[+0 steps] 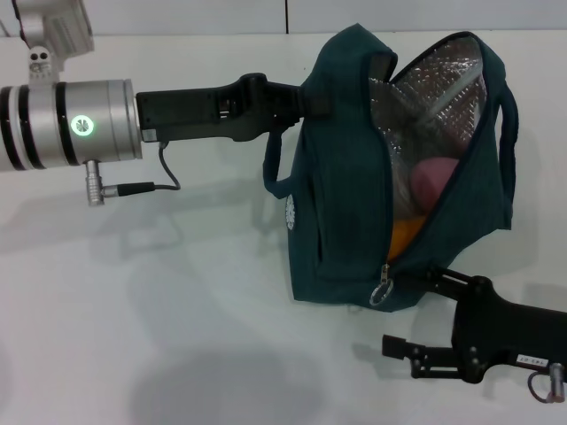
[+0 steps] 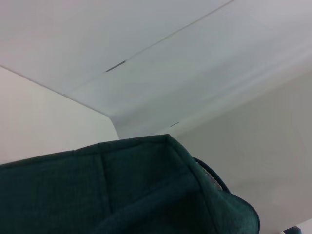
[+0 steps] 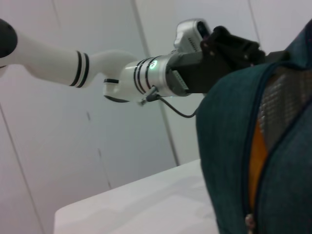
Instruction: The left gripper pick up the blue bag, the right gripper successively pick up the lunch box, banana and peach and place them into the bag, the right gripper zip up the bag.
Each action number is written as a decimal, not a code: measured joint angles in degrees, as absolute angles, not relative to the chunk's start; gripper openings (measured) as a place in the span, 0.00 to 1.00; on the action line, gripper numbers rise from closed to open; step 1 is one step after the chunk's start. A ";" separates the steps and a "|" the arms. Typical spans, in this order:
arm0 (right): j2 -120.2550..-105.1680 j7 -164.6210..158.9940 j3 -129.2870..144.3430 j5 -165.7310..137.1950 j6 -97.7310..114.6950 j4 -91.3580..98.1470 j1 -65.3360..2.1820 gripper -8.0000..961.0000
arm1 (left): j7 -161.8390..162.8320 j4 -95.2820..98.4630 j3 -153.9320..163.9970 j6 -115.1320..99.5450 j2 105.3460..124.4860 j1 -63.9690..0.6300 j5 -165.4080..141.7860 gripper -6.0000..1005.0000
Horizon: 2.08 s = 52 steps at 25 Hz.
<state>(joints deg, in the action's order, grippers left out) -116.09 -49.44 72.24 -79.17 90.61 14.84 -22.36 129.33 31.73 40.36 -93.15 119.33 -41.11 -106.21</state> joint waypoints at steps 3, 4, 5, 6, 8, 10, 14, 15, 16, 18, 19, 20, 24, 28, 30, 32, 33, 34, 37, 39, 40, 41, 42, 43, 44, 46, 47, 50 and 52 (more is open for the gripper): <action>-116.17 -49.43 74.15 -78.83 90.60 15.00 -23.25 0.89 | 129.08 31.73 40.47 -93.15 119.34 -41.09 -105.73 0.05; -116.17 -49.43 75.10 -78.37 90.54 14.96 -23.56 0.89 | 128.99 31.73 40.47 -93.15 119.35 -41.09 -105.69 0.05; -116.18 -49.42 76.47 -77.49 90.39 14.88 -23.93 0.88 | 128.96 31.73 40.49 -93.15 119.35 -41.09 -105.61 0.05; -116.19 -49.42 77.89 -76.34 90.06 14.88 -24.12 0.88 | 128.92 31.73 40.50 -93.15 119.35 -41.04 -105.50 0.05; -116.19 -49.41 80.82 -73.75 89.21 15.04 -24.35 0.88 | 128.90 31.73 40.51 -93.15 119.35 -40.98 -105.47 0.05; -116.19 -49.25 84.21 -70.40 87.91 15.34 -24.36 0.88 | 128.88 31.73 40.52 -93.20 119.35 -40.81 -105.45 0.05; -116.19 -49.03 87.42 -67.39 86.65 15.61 -24.40 0.88 | 128.87 31.73 40.52 -93.27 119.35 -40.73 -105.45 0.05; -116.19 -49.03 87.52 -67.37 86.65 15.62 -24.41 0.88 | 128.87 31.73 40.52 -93.28 119.35 -40.73 -105.45 0.05; -116.19 -49.03 87.58 -67.35 86.73 15.65 -24.40 0.88 | 128.87 31.73 40.52 -93.28 119.35 -40.73 -105.45 0.05; -116.18 -49.04 87.55 -67.34 86.95 15.65 -24.32 0.87 | 128.86 31.73 40.52 -93.30 119.35 -40.69 -105.45 0.05; -116.12 -49.13 87.40 -67.22 87.35 15.65 -24.11 0.87 | 128.85 31.73 40.52 -93.30 119.35 -40.66 -105.45 0.05; -116.02 -49.27 87.25 -66.94 87.64 15.65 -23.88 0.87 | 128.85 31.73 40.52 -93.31 119.35 -40.63 -105.44 0.05; -115.88 -49.50 87.19 -65.96 87.96 15.61 -23.42 0.85 | 128.85 31.73 40.52 -93.33 119.35 -40.61 -105.44 0.05; -115.82 -49.92 87.21 -64.05 87.98 15.24 -23.33 0.76 | 128.85 31.73 40.52 -93.35 119.35 -40.60 -105.44 0.05; -115.82 -50.30 87.25 -63.56 87.85 15.18 -23.31 0.72 | 128.85 31.73 40.52 -93.39 119.35 -40.60 -105.44 0.05; -115.78 -50.55 87.31 -63.53 87.72 15.15 -23.31 0.68 | 128.85 31.73 40.52 -93.42 119.34 -40.60 -105.45 0.05; -115.77 -50.58 87.33 -63.53 87.68 15.14 -23.30 0.66 | 128.85 31.73 40.52 -93.45 119.32 -40.60 -105.45 0.05; -115.75 -50.60 87.34 -63.53 87.61 15.09 -23.29 0.64 | 128.85 31.73 40.52 -93.47 119.30 -40.60 -105.45 0.05; -115.75 -50.61 87.29 -63.53 87.51 14.98 -23.23 0.54 | 128.85 31.73 40.52 -93.50 119.28 -40.60 -105.46 0.05; -115.74 -50.61 87.27 -63.52 87.45 14.95 -23.16 0.47 | 128.84 31.73 40.52 -93.50 119.27 -40.61 -105.47 0.05; -115.75 -50.62 87.27 -63.53 87.29 14.91 -23.03 0.43 | 128.82 31.73 40.52 -93.51 119.26 -40.62 -105.47 0.05; -115.75 -50.62 87.27 -63.52 87.13 14.88 -22.97 0.38 | 128.80 31.73 40.52 -93.51 119.26 -40.65 -105.47 0.05; -115.74 -50.62 87.27 -63.53 87.02 14.88 -22.92 0.34 | 128.77 31.73 40.51 -93.51 119.26 -40.66 -105.47 0.05; -115.74 -50.62 87.27 -63.52 86.96 14.87 -22.86 0.29 | 128.74 31.73 40.52 -93.51 119.26 -40.67 -105.47 0.05; -115.74 -50.62 87.27 -63.52 86.94 14.87 -22.79 0.24 | 128.72 31.73 40.52 -93.51 119.26 -40.67 -105.46 0.05; -115.74 -50.62 87.24 -63.48 86.87 14.85 -22.70 0.15 | 128.70 31.73 40.52 -93.51 119.26 -40.67 -105.44 0.05; -115.74 -50.62 87.22 -63.39 86.83 14.85 -22.69 0.12 | 128.70 31.73 40.52 -93.51 119.26 -40.66 -105.42 0.05; -115.74 -50.62 87.20 -63.01 86.66 14.85 -22.62 0.02 | 128.68 31.73 40.51 -93.53 119.26 -40.64 -105.38 0.05; -115.73 -50.62 87.19 -62.95 86.64 14.85 -22.58 0.02 | 128.67 31.73 40.51 -93.56 119.26 -40.63 -105.37 0.05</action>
<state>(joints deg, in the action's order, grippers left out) -115.73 -50.62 87.19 -62.95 86.64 14.85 -22.58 128.67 31.73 40.51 -93.56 119.26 -40.63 -105.37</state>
